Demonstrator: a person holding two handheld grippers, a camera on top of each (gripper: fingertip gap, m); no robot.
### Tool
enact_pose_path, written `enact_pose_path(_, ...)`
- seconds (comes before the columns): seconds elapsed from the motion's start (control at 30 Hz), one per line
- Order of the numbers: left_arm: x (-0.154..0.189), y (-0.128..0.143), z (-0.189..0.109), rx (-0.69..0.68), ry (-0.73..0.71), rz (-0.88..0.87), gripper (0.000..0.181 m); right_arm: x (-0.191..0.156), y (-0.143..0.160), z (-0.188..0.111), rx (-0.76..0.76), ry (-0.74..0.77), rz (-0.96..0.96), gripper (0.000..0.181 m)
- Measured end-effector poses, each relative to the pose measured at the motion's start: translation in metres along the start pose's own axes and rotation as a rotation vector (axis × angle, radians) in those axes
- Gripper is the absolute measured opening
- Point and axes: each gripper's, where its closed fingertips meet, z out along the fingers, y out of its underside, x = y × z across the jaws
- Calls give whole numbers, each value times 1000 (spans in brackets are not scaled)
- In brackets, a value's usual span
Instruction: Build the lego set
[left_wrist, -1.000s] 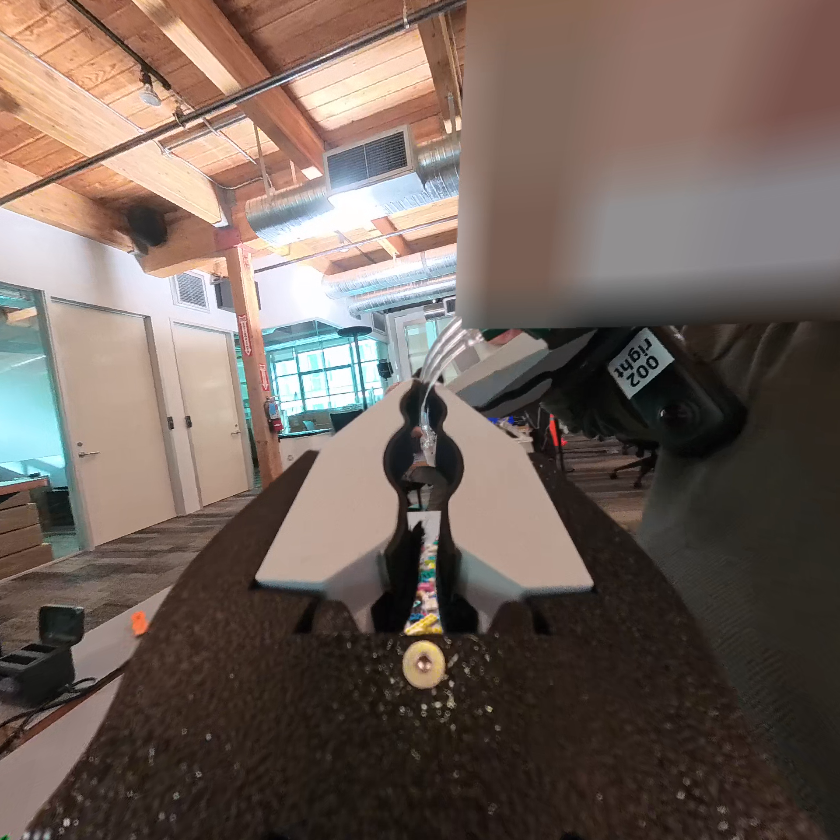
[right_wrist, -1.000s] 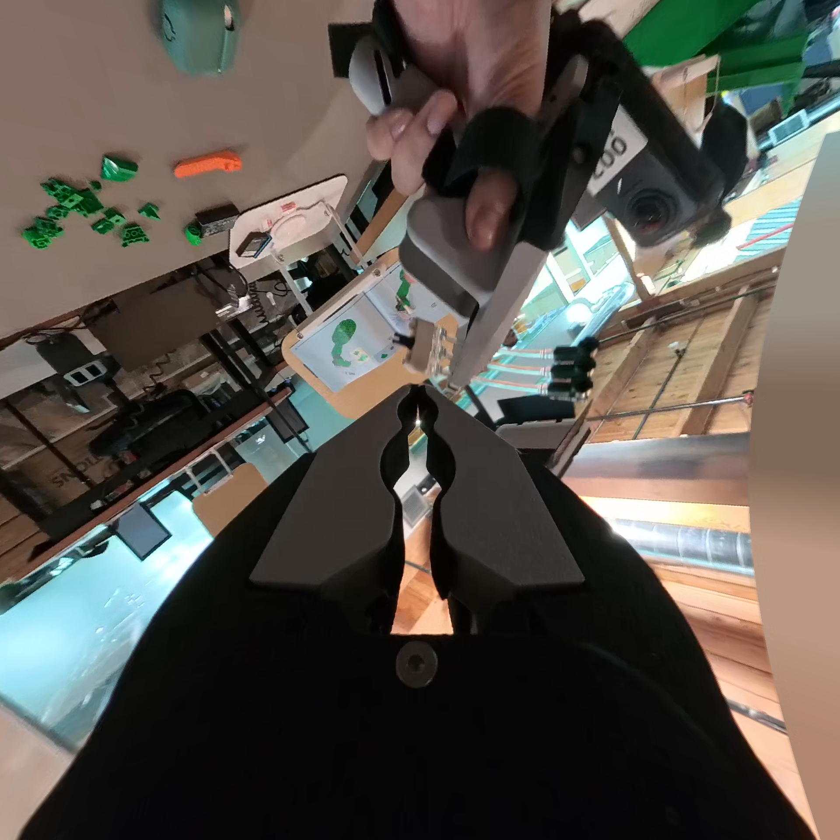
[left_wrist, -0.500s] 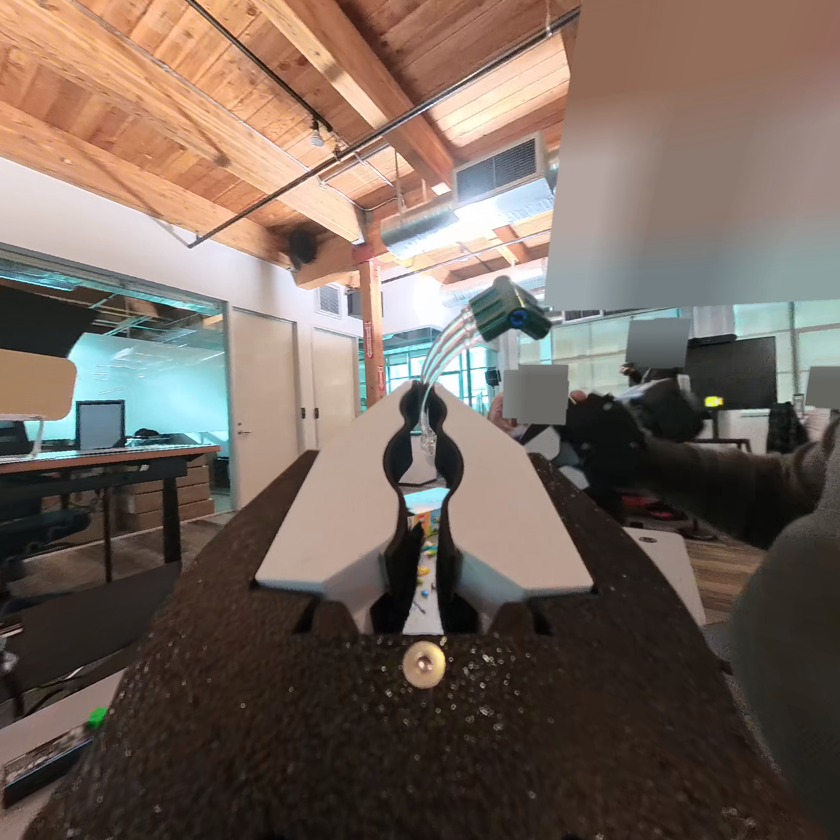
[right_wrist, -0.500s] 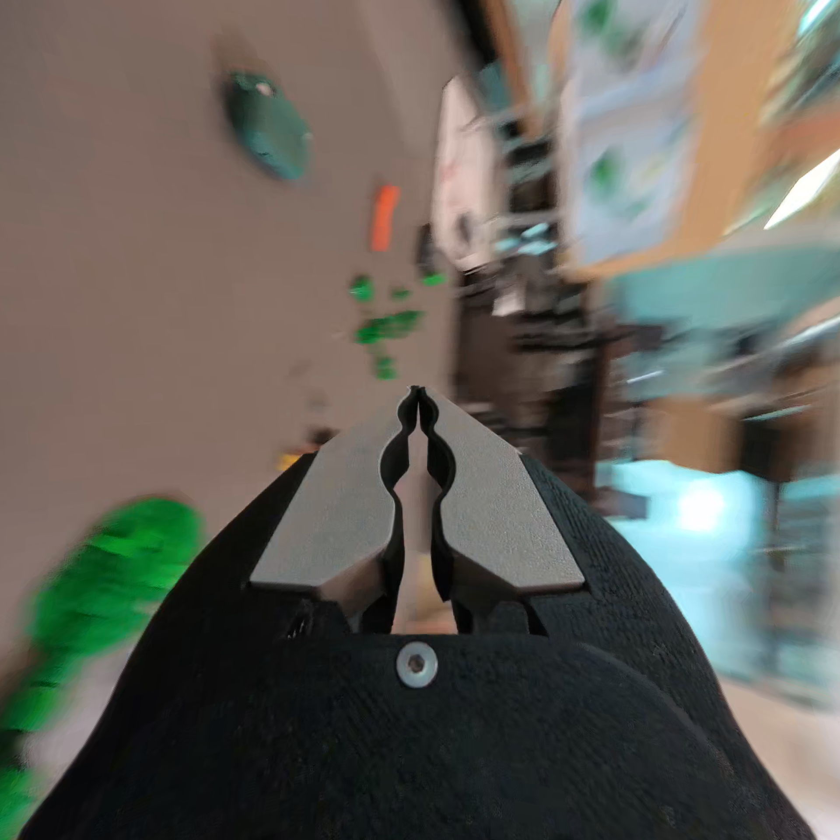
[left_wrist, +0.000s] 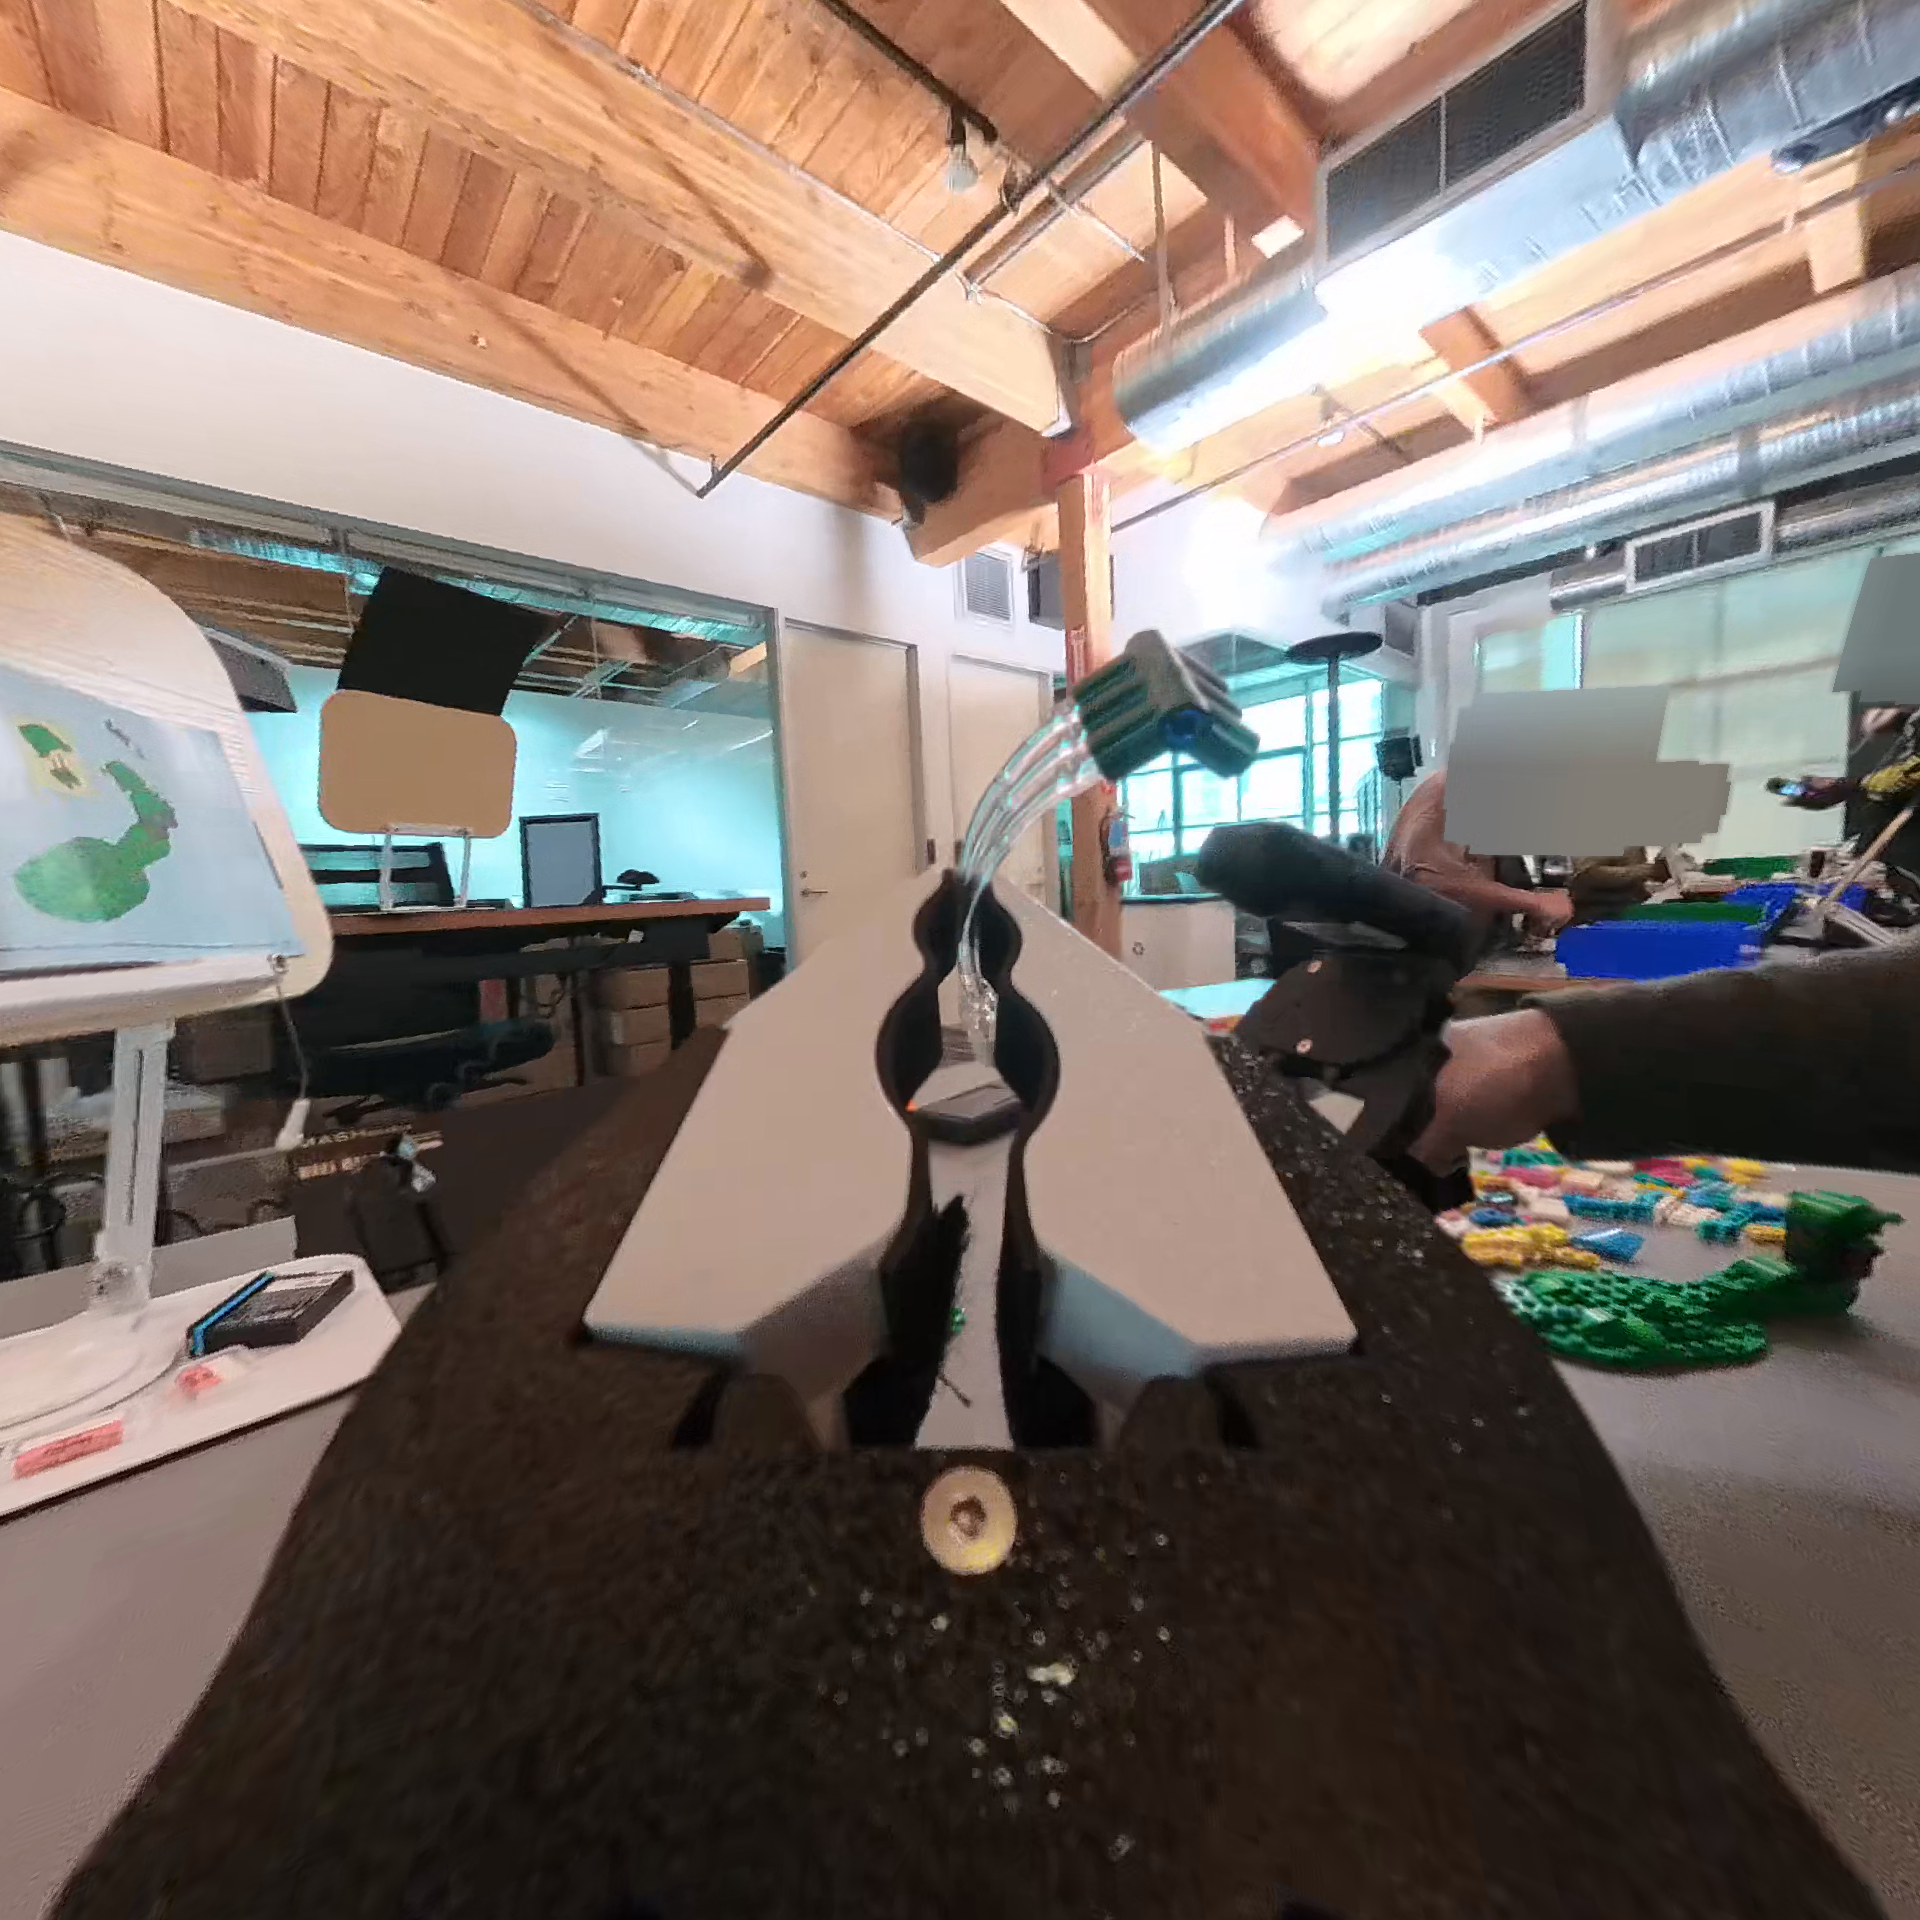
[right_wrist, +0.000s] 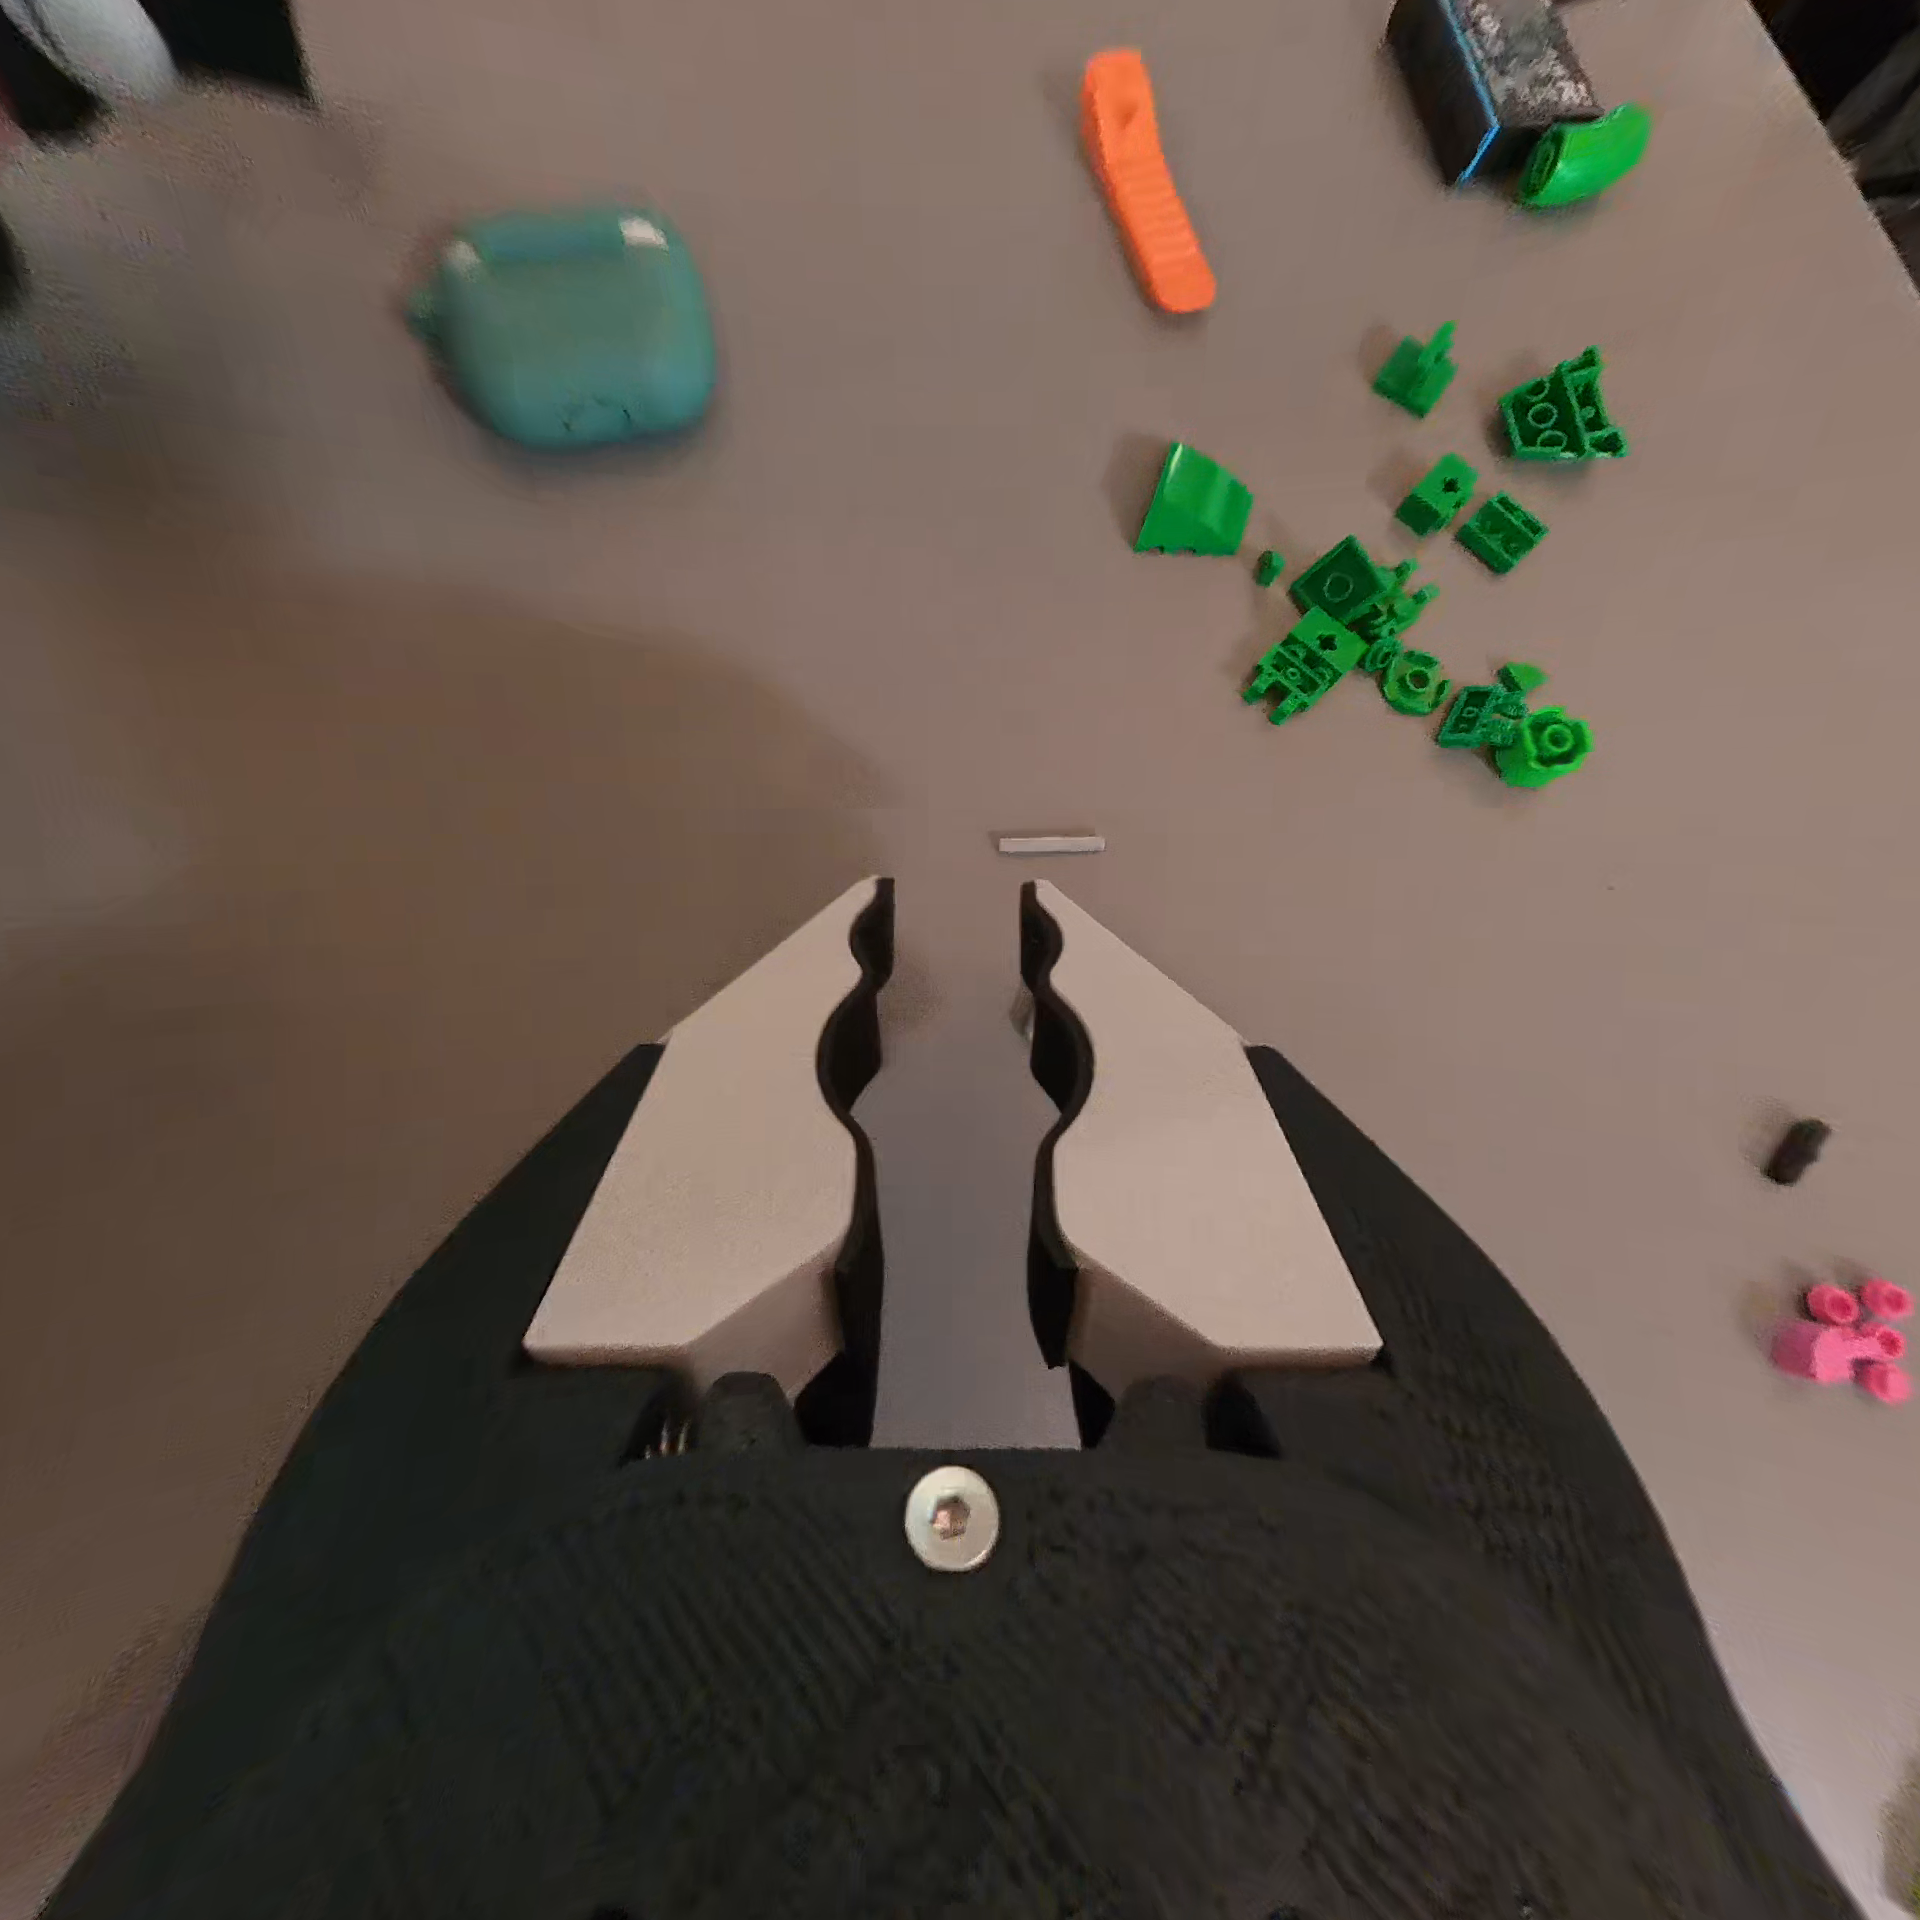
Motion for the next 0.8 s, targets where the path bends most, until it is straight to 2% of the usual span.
enact_pose_path(0.13,8,1,2,-1,34,43,1,-5,6,14,-25,-21,48,26)
enact_pose_path(0.27,7,2,0,3,43,-6,0,6,13,18,-74,38,86,31)
enact_pose_path(0.53,11,4,1,-7,63,-4,0,11,-2,34,-51,40,166,30)
enact_pose_path(0.63,12,4,1,-11,68,-5,0,13,-3,35,-51,73,203,27)
enact_pose_path(0.8,13,5,1,-16,76,-12,0,18,-3,37,-58,159,200,3)
